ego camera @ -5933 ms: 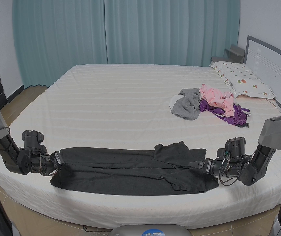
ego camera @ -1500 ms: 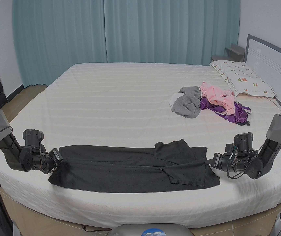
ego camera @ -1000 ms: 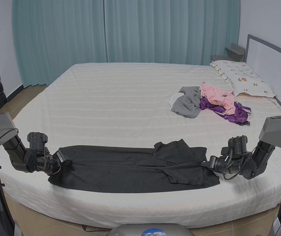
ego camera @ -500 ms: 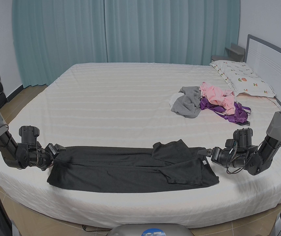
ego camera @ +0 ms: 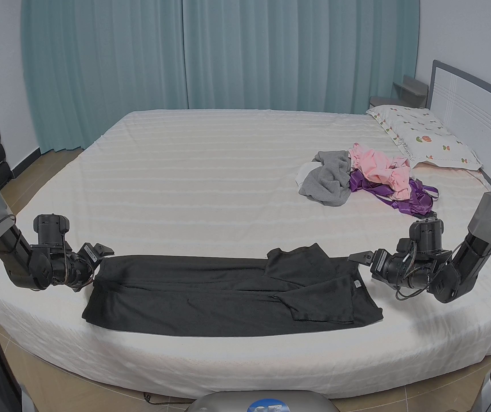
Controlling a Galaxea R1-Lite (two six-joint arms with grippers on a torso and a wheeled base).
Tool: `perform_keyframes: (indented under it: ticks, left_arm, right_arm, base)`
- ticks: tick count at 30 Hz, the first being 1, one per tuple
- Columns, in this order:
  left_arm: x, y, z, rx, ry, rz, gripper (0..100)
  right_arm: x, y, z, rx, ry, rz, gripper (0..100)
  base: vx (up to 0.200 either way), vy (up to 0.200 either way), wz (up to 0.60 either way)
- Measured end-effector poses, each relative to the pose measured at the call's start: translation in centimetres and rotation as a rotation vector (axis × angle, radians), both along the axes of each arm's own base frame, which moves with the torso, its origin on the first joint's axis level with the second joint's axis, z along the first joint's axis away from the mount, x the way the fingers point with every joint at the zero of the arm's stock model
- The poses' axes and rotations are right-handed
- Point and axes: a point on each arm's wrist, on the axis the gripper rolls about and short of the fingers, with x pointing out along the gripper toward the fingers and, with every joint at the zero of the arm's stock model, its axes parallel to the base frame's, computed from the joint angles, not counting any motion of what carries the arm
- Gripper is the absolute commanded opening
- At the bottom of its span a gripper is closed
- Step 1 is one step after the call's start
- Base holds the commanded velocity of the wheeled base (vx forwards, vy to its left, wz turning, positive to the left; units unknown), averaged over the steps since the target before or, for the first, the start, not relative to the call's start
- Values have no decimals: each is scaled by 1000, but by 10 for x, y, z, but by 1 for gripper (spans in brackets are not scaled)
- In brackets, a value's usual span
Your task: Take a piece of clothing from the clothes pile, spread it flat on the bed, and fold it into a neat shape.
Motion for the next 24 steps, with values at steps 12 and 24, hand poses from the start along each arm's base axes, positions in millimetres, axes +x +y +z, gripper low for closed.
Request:
perform_keyframes:
  ticks: [12,24]
  left_arm:
    - [7,5,-7,59,-6,-93,100]
    - [2,8,-7,129,-3,-154,100]
  right_arm:
    - [-19,-1,0,77,61,-60,100]
    - [-44,-7,-4,105,93,-83,100]
  base:
    - [0,0,0]
    - [0,0,0]
